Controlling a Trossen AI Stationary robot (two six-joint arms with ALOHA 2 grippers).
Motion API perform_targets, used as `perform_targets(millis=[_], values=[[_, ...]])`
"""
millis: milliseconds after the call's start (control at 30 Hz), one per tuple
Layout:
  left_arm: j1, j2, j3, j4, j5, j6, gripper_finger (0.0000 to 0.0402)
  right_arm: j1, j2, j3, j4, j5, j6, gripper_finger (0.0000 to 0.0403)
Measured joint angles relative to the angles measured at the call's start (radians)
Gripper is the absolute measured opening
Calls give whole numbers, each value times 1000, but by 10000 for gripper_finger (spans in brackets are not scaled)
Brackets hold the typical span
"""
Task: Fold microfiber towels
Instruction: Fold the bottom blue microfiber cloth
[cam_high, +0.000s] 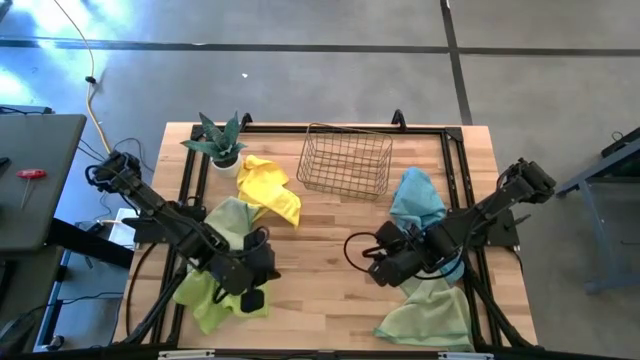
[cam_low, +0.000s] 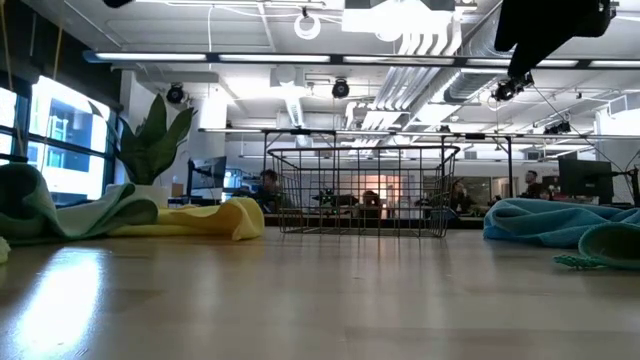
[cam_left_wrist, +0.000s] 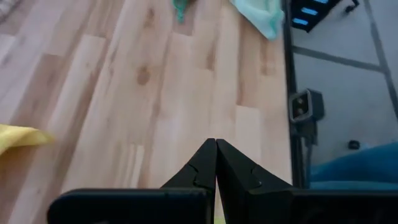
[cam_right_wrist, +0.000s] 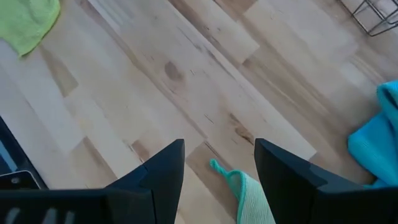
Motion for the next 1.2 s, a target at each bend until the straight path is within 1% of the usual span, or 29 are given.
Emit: perform_targets(millis=[100, 167, 267, 333, 400, 467, 600, 733, 767, 900, 967, 1067, 1100, 1200], values=[[15, 3, 0, 3, 49, 4, 0, -10, 0, 0, -4, -2, -16, 188], [22, 6, 0, -9, 51, 5, 0, -15, 0, 0, -4, -2, -41, 188], [56, 3, -1, -10, 45, 67, 0, -20, 0, 0, -11, -2, -53, 188], [93, 3, 0, -10, 15, 117, 0, -27, 0, 0, -40, -13, -28, 188], [129, 3, -1, -10, -20, 126, 0, -42, 0, 0, -93, -62, 34, 188], [158, 3, -1, -10, -13, 150, 0, -60, 0, 0, -158, -113, 100, 188], [208, 3, -1, 5, 78, 290, 0, -90, 0, 0, -272, -168, 173, 188], [254, 3, 10, 16, 89, 386, 0, -121, 0, 0, -309, -194, 173, 188], [267, 3, 14, 8, 120, 404, 0, -128, 0, 0, -307, -193, 172, 188], [333, 2, 14, -46, 275, 401, 0, -149, 0, 0, -300, -192, 172, 188], [361, 3, 13, -86, 330, 389, 0, -159, 0, 0, -300, -193, 166, 188], [387, 6, 13, -88, 407, 416, 2, -172, 0, 0, -299, -194, 147, 188], [396, 6, 13, -82, 427, 440, 6, -177, 0, 0, -300, -199, 146, 188], [420, 6, 13, -64, 443, 491, 29, -189, 0, 0, -300, -248, 137, 188]])
